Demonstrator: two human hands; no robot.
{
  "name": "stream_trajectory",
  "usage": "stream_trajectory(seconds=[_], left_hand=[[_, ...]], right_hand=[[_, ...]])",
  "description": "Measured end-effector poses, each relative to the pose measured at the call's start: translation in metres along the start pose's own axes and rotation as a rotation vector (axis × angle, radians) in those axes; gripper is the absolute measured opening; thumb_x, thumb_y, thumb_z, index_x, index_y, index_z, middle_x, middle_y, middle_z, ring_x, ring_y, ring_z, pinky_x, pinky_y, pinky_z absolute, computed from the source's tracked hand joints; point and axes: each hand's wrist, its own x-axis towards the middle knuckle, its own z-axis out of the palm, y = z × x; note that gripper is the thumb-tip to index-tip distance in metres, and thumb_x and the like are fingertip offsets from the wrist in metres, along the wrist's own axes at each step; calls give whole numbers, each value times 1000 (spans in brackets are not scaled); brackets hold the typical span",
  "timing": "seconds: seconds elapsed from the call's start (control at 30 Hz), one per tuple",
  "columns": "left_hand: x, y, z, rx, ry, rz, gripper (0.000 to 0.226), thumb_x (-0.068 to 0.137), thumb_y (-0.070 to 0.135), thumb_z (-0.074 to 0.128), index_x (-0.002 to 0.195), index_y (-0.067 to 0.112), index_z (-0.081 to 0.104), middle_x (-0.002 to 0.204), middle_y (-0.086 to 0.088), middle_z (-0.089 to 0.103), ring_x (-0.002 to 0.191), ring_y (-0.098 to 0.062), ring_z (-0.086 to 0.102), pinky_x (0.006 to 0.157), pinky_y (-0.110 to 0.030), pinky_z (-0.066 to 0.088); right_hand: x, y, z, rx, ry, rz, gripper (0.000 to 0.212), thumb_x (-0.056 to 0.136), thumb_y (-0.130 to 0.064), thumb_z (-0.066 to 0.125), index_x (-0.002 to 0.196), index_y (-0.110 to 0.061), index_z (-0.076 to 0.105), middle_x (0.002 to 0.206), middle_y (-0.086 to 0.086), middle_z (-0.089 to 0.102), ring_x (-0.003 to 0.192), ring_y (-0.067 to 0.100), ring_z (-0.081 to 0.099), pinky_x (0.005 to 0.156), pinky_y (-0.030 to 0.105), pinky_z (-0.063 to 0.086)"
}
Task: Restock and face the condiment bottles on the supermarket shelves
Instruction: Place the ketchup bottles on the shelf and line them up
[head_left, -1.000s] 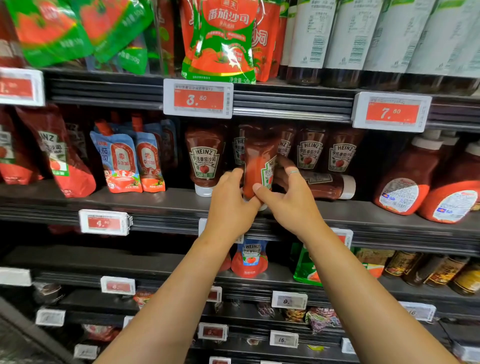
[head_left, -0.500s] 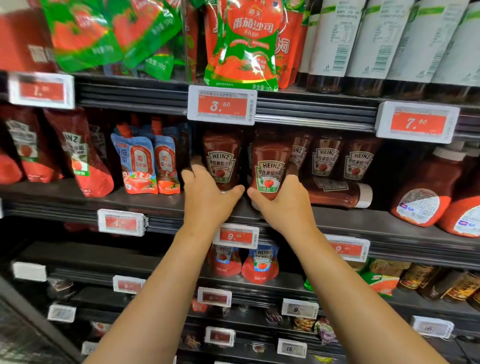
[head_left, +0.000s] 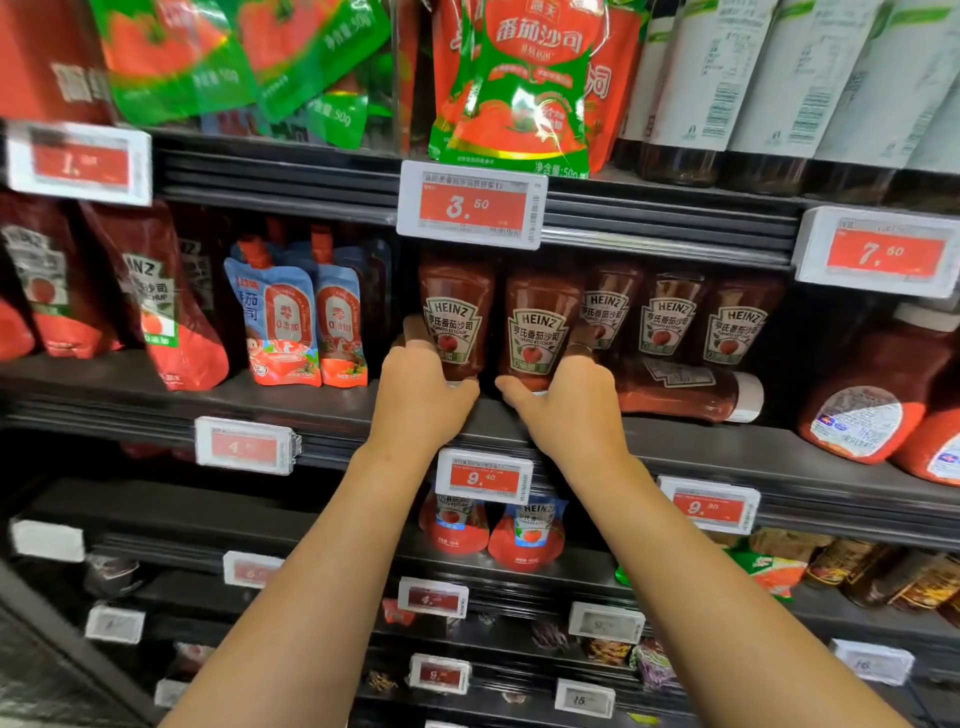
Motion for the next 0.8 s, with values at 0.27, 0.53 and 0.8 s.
stream_trajectory(seconds=[0.27, 0.53, 0.8], left_hand=[[-4, 5, 3, -7, -13, 15, 68, 81, 36, 81, 130, 1, 49, 116, -19, 58, 110, -33, 57, 80, -30, 43], [-67, 35, -6, -289, 294, 290, 31, 83, 29, 69, 110, 23, 55, 103, 11, 48, 94, -3, 49, 86, -8, 35], [-71, 118, 58, -15, -290, 275, 41, 98, 49, 56, 110, 10, 52, 111, -13, 59, 105, -32, 57, 82, -37, 43]], right_hand=[[-6, 5, -3, 33, -66, 3, 53, 84, -55, 77, 82, -14, 44, 84, 5, 55, 79, 24, 57, 53, 28, 35], [-28, 54, -66, 150, 123, -122, 31, 88, -40, 68, 115, -24, 64, 99, -6, 66, 81, 18, 66, 70, 19, 51], [16, 136, -115, -68, 105, 132, 53, 95, -36, 64, 141, -13, 54, 123, 26, 66, 115, 46, 58, 98, 50, 46]])
